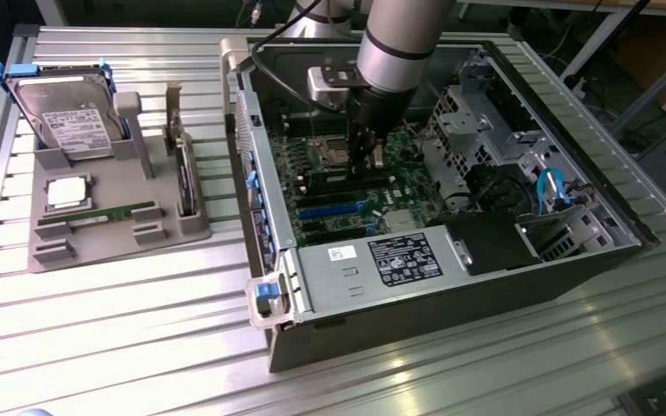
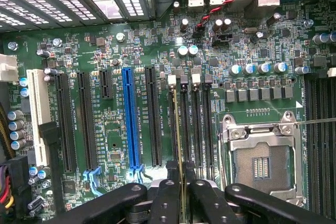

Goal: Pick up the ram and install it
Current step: 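Insert the ram into the slot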

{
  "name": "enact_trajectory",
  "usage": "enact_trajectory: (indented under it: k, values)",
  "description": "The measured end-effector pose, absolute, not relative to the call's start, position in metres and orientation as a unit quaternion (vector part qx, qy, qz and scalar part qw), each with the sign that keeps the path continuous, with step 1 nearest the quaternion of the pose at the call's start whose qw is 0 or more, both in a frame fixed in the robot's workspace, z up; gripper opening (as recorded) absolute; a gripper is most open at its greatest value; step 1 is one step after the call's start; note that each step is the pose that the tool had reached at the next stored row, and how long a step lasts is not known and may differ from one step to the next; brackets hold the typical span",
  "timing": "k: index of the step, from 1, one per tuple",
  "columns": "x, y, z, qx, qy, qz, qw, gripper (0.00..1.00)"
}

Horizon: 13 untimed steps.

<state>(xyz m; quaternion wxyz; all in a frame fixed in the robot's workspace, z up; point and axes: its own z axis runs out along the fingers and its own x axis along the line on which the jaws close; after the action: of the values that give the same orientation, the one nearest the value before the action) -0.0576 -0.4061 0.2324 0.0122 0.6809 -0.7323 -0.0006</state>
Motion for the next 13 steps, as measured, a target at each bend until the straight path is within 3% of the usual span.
enact_trajectory:
  k: [13]
  values:
    - [-0.0577, -0.406, 0.2281, 0.681, -0.732, 0.001, 0.013, 0.14]
